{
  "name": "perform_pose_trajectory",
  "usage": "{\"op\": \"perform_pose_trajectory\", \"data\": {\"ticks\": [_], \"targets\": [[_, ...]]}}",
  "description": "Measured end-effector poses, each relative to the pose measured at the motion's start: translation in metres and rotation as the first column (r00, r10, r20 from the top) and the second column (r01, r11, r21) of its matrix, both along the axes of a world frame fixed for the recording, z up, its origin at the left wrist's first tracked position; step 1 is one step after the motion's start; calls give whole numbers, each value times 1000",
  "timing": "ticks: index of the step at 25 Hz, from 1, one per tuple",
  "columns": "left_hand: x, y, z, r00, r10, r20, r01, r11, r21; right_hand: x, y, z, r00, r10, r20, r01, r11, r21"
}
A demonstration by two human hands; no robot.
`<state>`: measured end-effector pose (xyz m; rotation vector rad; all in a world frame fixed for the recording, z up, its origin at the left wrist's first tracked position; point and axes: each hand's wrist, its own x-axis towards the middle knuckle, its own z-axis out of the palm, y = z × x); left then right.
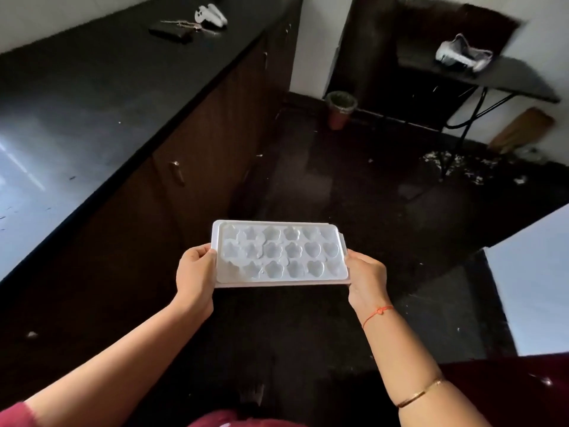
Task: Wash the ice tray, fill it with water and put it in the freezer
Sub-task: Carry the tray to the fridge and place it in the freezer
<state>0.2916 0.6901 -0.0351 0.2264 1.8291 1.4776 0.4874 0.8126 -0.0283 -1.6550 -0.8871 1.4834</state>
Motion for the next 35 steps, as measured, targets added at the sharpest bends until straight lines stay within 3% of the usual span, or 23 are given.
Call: {"op": "perform_pose_trajectory", "data": {"ticks": [3,17,32,35], "targets": [[1,49,0,998,-64,-5,64,998,11,10,39,1,998,-57,7,57,998,-2],[79,251,12,998,-2,63,2,1000,6,90,227,2,989,-147,6,147,989,-14],[140,410,-5,983,-168,71,173,982,-79,158,355,2,968,-249,16,250,968,-22],[155,430,8,988,-127,89,132,990,-58,172,370,8,968,-250,-11,249,968,-34]]}}
